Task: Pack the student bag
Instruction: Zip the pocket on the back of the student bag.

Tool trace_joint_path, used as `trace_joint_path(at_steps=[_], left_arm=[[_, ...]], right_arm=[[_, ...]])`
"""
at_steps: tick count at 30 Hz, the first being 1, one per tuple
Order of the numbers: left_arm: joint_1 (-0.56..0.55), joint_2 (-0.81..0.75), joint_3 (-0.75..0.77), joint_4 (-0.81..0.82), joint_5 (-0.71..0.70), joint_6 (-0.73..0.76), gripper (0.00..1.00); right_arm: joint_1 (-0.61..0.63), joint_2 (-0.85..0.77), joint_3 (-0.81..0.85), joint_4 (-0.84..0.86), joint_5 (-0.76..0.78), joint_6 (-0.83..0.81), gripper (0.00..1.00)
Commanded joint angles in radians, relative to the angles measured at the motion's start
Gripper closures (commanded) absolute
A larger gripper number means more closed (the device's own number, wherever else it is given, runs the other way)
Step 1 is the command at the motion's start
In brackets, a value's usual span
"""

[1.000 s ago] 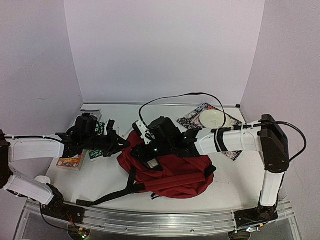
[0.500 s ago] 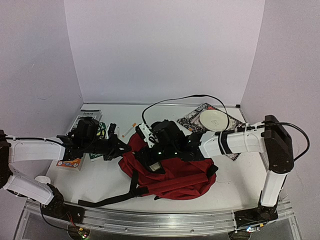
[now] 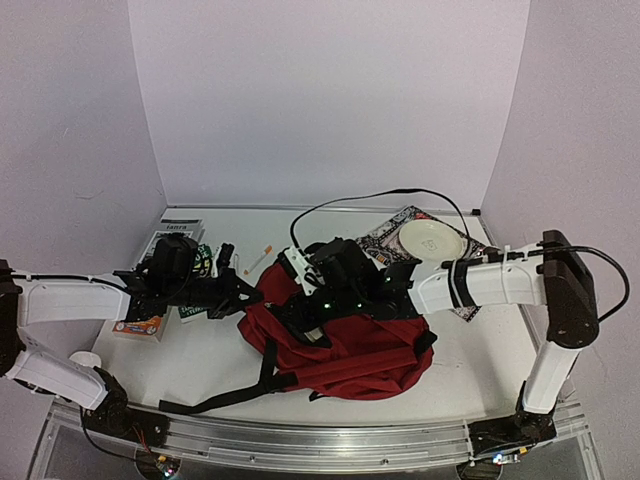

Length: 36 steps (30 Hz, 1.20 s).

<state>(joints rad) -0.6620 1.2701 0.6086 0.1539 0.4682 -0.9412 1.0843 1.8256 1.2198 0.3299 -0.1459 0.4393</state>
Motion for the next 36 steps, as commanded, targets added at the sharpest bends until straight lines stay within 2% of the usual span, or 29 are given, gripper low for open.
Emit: trace_joint_path(at_steps=[1, 5, 10, 13, 23, 36], left_arm=[[-0.002, -0.040, 0.050, 0.041, -0.005, 0.030, 1.00], [-0.007, -0.036, 0.050, 0.041, -0.005, 0.032, 1.00], [-0.010, -0.036, 0.053, 0.034, -0.025, 0.041, 1.00], [-0.010, -0.038, 0.063, -0.001, -0.069, 0.059, 1.00], [-0.008, -0.018, 0.101, -0.021, -0.090, 0.087, 1.00], [0.017, -0.013, 0.111, -0.112, -0.201, 0.137, 1.00]], right_arm=[[-0.001, 0.017, 0.058, -0.054, -0.013, 0.001, 0.90], [-0.001, 0.030, 0.070, -0.055, -0.017, 0.005, 0.91], [-0.001, 0.032, 0.075, -0.058, -0.027, 0.008, 1.00], [0.000, 0.007, 0.059, -0.075, -0.018, 0.003, 1.00], [-0.001, -0.037, -0.010, -0.126, -0.016, -0.006, 1.00], [0.000, -0.201, -0.158, -0.341, 0.105, -0.003, 1.00]])
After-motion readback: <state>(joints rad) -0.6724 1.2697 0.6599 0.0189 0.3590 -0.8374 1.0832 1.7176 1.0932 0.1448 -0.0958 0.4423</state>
